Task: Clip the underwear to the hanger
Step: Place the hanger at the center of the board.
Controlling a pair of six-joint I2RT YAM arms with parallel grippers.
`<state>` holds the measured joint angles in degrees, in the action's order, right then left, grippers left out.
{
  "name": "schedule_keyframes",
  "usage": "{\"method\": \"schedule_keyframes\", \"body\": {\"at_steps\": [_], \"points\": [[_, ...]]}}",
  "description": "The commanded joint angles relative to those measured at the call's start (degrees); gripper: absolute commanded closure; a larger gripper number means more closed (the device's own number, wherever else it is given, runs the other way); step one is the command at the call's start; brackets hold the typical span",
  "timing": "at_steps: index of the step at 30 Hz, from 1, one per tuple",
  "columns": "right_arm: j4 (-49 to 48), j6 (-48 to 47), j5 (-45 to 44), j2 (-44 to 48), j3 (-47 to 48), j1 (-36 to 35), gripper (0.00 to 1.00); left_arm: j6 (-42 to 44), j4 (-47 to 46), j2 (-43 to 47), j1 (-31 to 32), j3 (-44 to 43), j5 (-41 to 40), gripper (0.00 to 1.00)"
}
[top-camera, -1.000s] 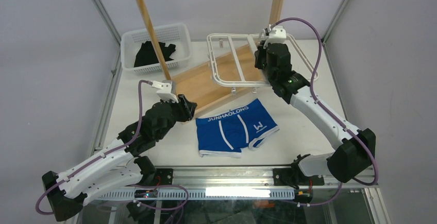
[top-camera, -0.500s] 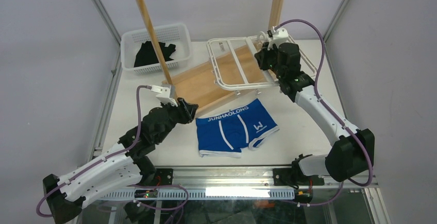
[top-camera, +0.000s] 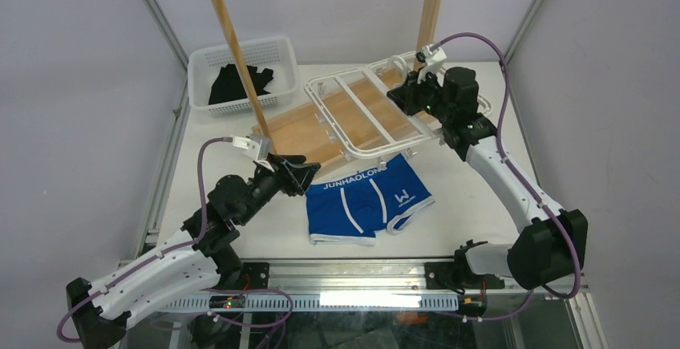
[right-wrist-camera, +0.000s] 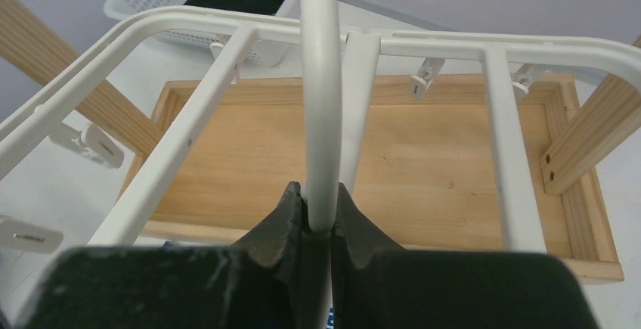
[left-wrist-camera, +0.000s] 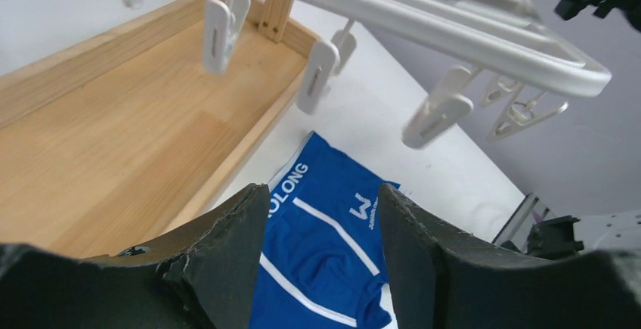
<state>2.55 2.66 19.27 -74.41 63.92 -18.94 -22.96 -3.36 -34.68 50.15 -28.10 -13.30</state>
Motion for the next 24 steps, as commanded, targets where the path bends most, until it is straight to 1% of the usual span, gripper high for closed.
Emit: {"method": "schedule_keyframes", "body": {"at_steps": [1, 8, 13, 19, 24], "points": [[-9.43, 0.39, 6.33, 5.25, 1.91, 0.53, 1.0, 2.49, -5.95, 1.76, -0.39, -0.02, 3.89, 0.43], [-10.21, 1.29, 8.19, 6.86, 1.87, 0.57, 1.0, 4.38, -5.81, 2.76, -0.4, -1.51, 5.97, 0.41], [-12.25, 0.65, 9.25, 6.58, 0.21, 0.57, 1.0, 4.04, -4.6, 3.37, -0.4, -0.73, 3.75, 0.41], [-14.17, -0.61, 11.89, 6.13, -0.93, 0.83, 1.0, 4.12, -4.73, 2.89, -0.38, -0.54, 3.93, 0.42], [-18.27, -1.43, 12.54, 3.43, -2.77, 1.09, 1.0, 3.21, -3.39, 3.76, -0.34, -0.57, -0.12, 0.43]]}}
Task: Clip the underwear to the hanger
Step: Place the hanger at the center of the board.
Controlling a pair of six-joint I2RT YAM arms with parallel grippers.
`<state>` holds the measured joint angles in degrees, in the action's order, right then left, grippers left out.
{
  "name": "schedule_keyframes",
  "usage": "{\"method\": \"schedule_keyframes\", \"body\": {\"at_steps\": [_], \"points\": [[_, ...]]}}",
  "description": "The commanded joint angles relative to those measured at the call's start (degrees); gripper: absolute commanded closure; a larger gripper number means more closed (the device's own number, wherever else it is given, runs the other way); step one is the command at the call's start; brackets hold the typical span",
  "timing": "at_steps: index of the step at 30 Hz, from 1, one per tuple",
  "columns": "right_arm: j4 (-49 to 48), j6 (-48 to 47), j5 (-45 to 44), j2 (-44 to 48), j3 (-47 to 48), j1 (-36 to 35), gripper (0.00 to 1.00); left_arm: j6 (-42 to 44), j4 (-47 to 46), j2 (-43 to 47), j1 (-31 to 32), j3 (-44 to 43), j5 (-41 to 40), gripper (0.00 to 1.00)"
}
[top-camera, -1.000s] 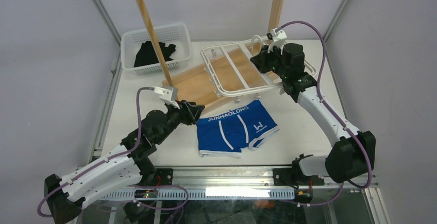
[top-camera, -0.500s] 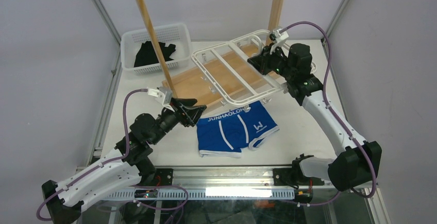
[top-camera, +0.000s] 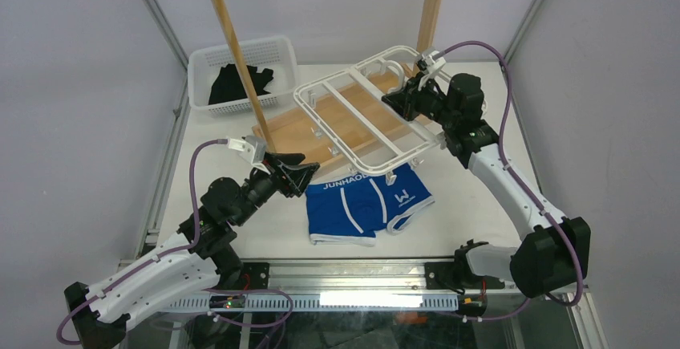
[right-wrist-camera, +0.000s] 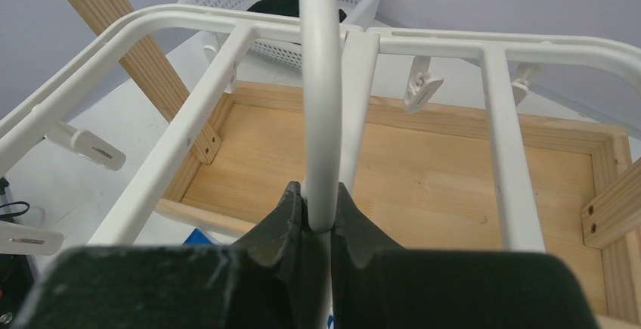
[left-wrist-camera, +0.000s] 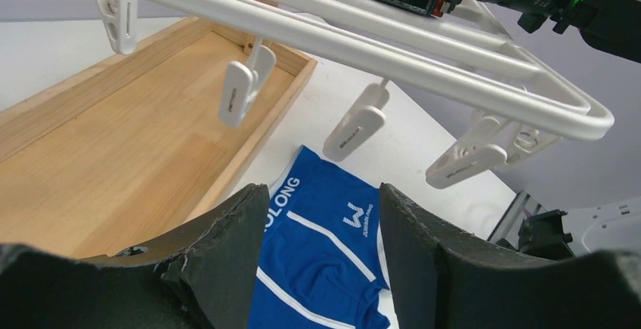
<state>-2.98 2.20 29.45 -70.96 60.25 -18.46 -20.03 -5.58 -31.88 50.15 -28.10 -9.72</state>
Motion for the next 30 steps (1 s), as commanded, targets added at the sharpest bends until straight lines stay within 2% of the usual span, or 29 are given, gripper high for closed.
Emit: {"method": "schedule_keyframes", "body": {"at_steps": [1, 10, 19, 27, 29, 30], "points": [[-13.21, -1.34, 2.94, -1.04, 1.04, 0.66, 1.0, -0.16, -0.46, 1.4, -0.35, -0.57, -4.66, 0.44], [-18.45, -7.05, 11.09, -13.49, 5.22, 1.37, 1.0, -2.2, 7.17, 6.72, -0.34, -0.4, -6.41, 0.43], [-22.4, -9.38, 19.49, -26.3, 9.63, 3.03, 1.0, -3.41, 9.8, 6.49, -0.39, -1.98, -6.0, 0.43], [-12.68, -10.6, 19.83, -39.33, 20.67, 3.98, 0.98, -3.06, 10.56, 5.08, -0.33, -2.97, -5.76, 0.44], [-9.76, -16.52, 20.19, -41.63, 22.2, 4.19, 0.89, -3.15, 10.7, 5.07, -0.35, -2.82, -5.78, 0.44], [-9.22, -17.14, 20.0, -42.34, 22.04, 4.36, 0.88, -3.27, 10.71, 5.15, -0.38, -2.68, -5.83, 0.44]]}}
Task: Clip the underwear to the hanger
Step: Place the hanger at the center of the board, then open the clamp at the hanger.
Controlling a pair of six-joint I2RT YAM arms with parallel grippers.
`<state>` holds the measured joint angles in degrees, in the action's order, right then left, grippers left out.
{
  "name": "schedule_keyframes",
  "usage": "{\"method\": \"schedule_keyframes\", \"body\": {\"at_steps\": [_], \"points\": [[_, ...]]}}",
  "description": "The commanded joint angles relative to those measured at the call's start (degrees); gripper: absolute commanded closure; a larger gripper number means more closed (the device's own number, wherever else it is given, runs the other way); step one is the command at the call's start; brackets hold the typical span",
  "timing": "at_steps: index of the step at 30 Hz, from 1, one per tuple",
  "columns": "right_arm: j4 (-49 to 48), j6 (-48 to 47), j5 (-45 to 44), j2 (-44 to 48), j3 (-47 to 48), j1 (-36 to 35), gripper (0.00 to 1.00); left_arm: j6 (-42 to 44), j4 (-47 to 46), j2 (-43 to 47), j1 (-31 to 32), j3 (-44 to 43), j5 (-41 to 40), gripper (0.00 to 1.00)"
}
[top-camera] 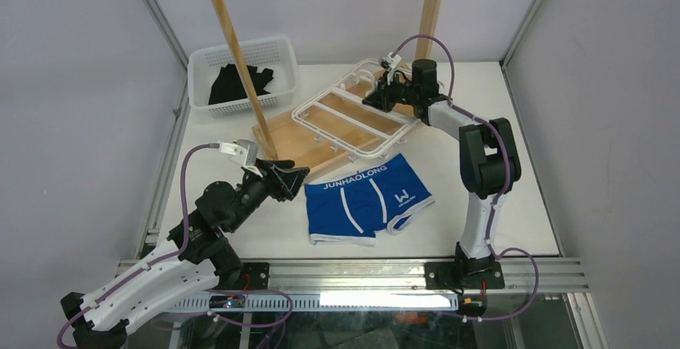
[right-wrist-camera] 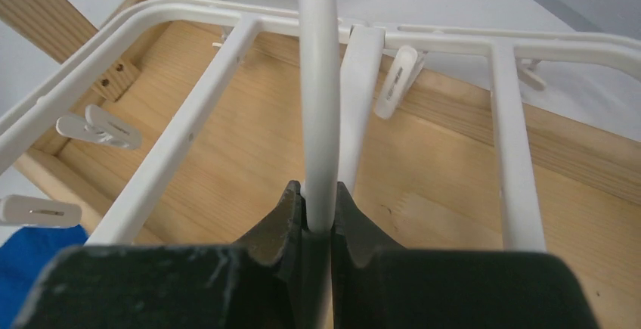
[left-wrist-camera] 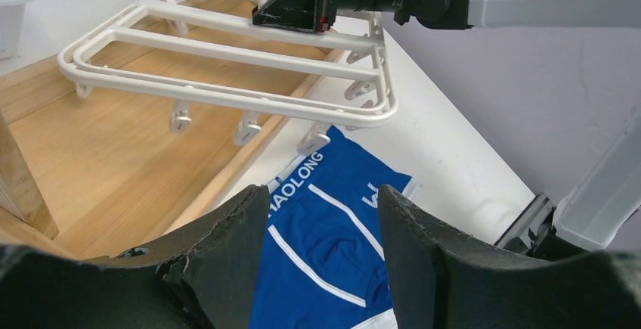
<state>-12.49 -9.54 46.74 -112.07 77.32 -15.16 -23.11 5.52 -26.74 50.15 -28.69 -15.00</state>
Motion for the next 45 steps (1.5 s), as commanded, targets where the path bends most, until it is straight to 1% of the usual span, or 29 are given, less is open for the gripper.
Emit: {"method": "schedule_keyframes", "body": {"at_steps": [1, 3, 5, 9, 11, 12, 15, 19, 25, 28, 30, 33, 35, 37, 39, 42, 45], "points": [[0.56, -5.91, 2.14, -1.56, 4.48, 1.09, 0.87, -0.31, -0.4, 0.14, -0.4, -1.89, -0.47, 0.44], [1.35, -7.08, 0.68, -1.9, 3.22, 1.13, 0.84, -0.52, -0.4, 0.28, -0.38, -1.6, -0.62, 0.44], [1.9, -7.61, -0.72, -1.74, 1.88, 1.18, 0.76, -0.67, -0.42, 0.29, -0.36, -1.41, -0.75, 0.44], [1.92, -7.57, -3.17, 0.18, -1.0, 1.3, 0.67, -0.65, -0.41, -0.1, -0.39, -1.37, -0.56, 0.44], [1.77, -7.11, -4.59, 1.51, -2.0, 1.59, 0.55, -0.7, -0.42, -0.36, -0.36, -1.39, -0.42, 0.43], [1.73, -6.91, -5.1, 2.25, -2.33, 1.82, 0.52, -0.62, -0.42, -0.55, -0.4, -1.4, -0.24, 0.43], [0.03, -3.94, -6.16, 5.31, -4.32, 3.12, 0.47, -0.61, -0.42, -0.85, -0.4, -1.51, -0.04, 0.43], [-2.62, 0.66, -7.83, 11.79, -8.24, 4.55, 0.45, -0.9, -0.42, -0.73, -0.38, -1.2, -0.45, 0.42], [-2.46, 4.31, -15.14, 23.48, -14.31, 4.61, 0.44, -1.36, -0.46, -2.16, -0.33, -1.65, -1.1, 0.37], [-2.51, 8.44, -17.94, 29.96, -18.55, 4.58, 0.44, -1.54, -0.54, -3.27, -0.37, -2.21, -1.08, 0.36], [-0.59, 11.16, -18.13, 34.05, -20.82, 3.89, 0.44, -1.58, -0.78, -3.71, -0.36, -2.46, -1.21, 0.36], [6.27, 12.62, -18.56, 38.03, -21.66, 0.51, 0.44, -1.59, -1.18, -4.29, -0.35, -2.58, -1.72, 0.35], [12.12, 11.87, -20.33, 38.88, -21.12, -4.01, 0.44, -1.46, -1.49, -4.84, -0.33, -2.61, -1.9, 0.35], [17.83, 10.56, -23.13, 37.91, -19.88, -9.76, 0.44, -1.28, -1.47, -5.3, -0.4, -2.84, -1.96, 0.35], [21.52, 9.44, -24.68, 36.24, -19.53, -13.72, 0.44, -1.31, -1.5, -5.57, -0.39, -2.81, -2.0, 0.35], [23.95, 7.22, -27.5, 32.91, -19.46, -17.9, 0.44, -1.49, -1.51, -5.69, -0.4, -2.72, -2.05, 0.35], [25.53, 5.67, -25.95, 28.6, -17.94, -20.02, 0.44, -1.73, -1.55, -5.77, -0.4, -2.58, -2.13, 0.35]]}}
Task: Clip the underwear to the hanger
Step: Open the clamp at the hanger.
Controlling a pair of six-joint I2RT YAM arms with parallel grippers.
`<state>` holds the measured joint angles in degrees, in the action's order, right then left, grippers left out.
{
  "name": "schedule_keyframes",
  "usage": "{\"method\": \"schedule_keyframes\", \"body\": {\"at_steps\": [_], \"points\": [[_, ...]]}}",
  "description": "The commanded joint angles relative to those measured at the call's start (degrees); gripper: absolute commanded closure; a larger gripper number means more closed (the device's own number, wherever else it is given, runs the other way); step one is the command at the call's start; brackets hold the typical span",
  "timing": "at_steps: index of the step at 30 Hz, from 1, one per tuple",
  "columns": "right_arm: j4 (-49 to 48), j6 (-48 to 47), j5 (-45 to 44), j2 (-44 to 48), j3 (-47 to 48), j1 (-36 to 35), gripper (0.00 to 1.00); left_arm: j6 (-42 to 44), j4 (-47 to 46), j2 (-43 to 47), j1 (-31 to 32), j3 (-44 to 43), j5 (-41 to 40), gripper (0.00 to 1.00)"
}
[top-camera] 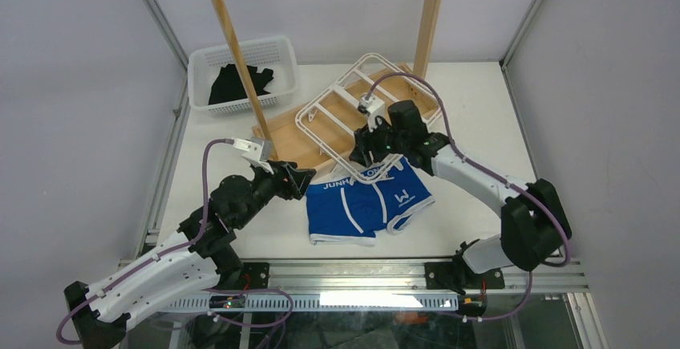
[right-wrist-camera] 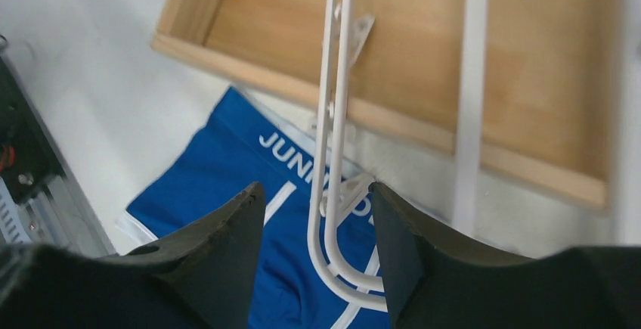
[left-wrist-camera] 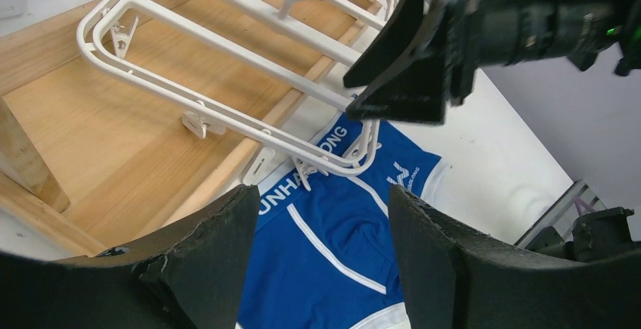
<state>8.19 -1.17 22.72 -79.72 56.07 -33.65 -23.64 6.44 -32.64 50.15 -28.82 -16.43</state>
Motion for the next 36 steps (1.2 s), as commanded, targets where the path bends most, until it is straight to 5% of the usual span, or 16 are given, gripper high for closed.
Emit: {"method": "schedule_keyframes", "body": {"at_steps": [1, 11, 36], "points": [[4.9, -3.16, -1.96, -5.07, 3.86, -2.21, 0.44, -1.23, -2.48, 0.12, -0.38, -2.46, -0.71, 0.35], [4.62, -4.2, -0.95, -14.76, 9.14, -4.33, 0.45, -1.32, -2.39, 0.03, -0.39, -2.04, -1.13, 0.35], [8.84, -8.3, -9.12, -20.43, 16.41, -9.32, 0.47, -1.4, -1.53, 1.27, -0.4, -1.86, -2.35, 0.35]]}}
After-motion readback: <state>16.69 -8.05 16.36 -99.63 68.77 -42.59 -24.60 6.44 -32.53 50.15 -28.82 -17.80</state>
